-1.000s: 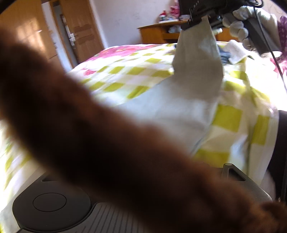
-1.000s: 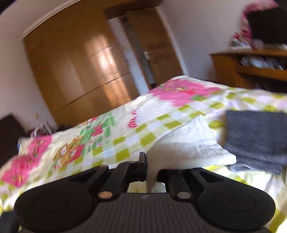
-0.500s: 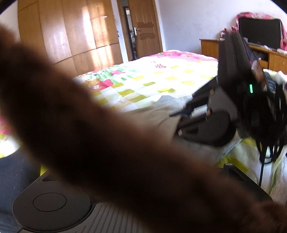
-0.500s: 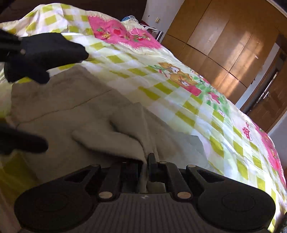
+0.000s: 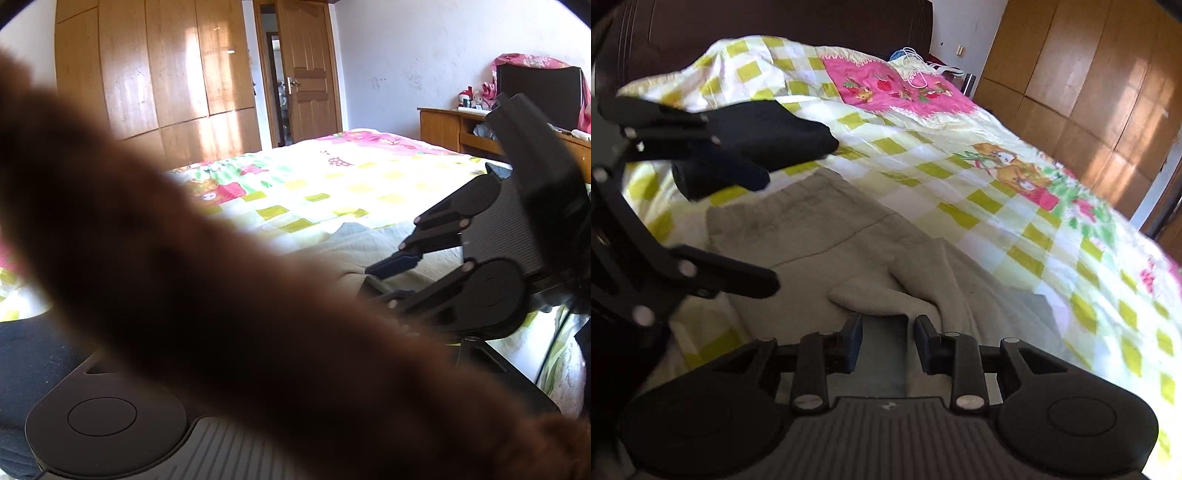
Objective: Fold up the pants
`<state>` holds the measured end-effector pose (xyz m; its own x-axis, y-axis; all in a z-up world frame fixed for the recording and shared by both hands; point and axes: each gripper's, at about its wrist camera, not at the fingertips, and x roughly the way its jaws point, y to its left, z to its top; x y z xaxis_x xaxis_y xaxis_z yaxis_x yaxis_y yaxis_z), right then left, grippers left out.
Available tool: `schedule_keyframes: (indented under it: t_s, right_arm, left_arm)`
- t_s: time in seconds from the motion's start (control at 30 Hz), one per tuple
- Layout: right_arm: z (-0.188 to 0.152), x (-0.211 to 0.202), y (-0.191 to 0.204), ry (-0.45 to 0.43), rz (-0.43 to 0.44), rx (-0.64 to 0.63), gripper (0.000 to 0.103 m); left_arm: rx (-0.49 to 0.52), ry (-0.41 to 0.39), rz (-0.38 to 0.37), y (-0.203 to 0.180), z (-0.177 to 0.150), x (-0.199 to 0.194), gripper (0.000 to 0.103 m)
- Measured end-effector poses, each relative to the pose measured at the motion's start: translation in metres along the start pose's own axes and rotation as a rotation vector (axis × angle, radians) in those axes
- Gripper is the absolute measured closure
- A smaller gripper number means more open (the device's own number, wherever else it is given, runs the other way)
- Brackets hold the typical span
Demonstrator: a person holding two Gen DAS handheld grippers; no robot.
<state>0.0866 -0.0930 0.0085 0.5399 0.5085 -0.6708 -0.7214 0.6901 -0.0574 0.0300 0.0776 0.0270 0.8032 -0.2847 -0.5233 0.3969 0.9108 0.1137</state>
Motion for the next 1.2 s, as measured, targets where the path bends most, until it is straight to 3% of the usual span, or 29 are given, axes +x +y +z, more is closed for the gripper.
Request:
schedule_keyframes:
  t_s: [0.07,0.2,0.3,0.47,0.6,0.67,0.73,0.83,1.0,1.1,1.2]
  right_arm:
    - [0.004,-0.005,-0.017,-0.015,0.063,0.101,0.059]
    - [0.013,0.008,-0.053,-0.033,-0.083,0.186,0.059]
    - [0.017,0.031,-0.077,0.005,-0.078,0.243,0.059]
    - [0.016,0.06,-0.096,0.074,0.082,0.369,0.058]
    - [0.015,0.05,-0.093,0.069,0.235,0.423,0.06]
    - [0.016,0.041,-0.085,0.083,0.323,0.414,0.061]
    - [0.019,0.029,-0.07,0.087,0.347,0.34,0.061]
    - [0.023,0.016,-0.064,0.057,0.226,0.234,0.061]
    - [0.007,0.003,-0.094,0.087,0.024,0.202,0.061]
    - [-0.008,-0.003,-0.104,0.116,0.023,0.197,0.059]
    - [-0.02,0.002,-0.111,0.155,0.03,0.188,0.058]
  left_arm:
    - [0.001,0.002,0.005,0.001,0.0,0.003,0.023]
    - [-0.008,0.005,0.008,0.005,-0.001,0.002,0.023]
    - [-0.022,0.012,0.01,0.007,-0.001,0.004,0.023]
    - [-0.026,0.019,0.018,0.009,0.0,0.006,0.023]
    - [-0.019,0.03,0.026,0.011,-0.001,0.007,0.023]
    - [-0.018,0.029,0.03,0.013,-0.002,0.005,0.023]
    - [-0.024,0.027,0.033,0.014,-0.002,0.004,0.023]
    - [-0.027,0.011,0.037,0.015,0.0,0.003,0.023]
    - [0.005,-0.025,0.0,0.013,0.013,0.006,0.023]
    - [0.015,-0.046,-0.044,0.016,0.027,0.02,0.022]
    - [-0.008,-0.039,-0.134,0.023,0.04,0.048,0.018]
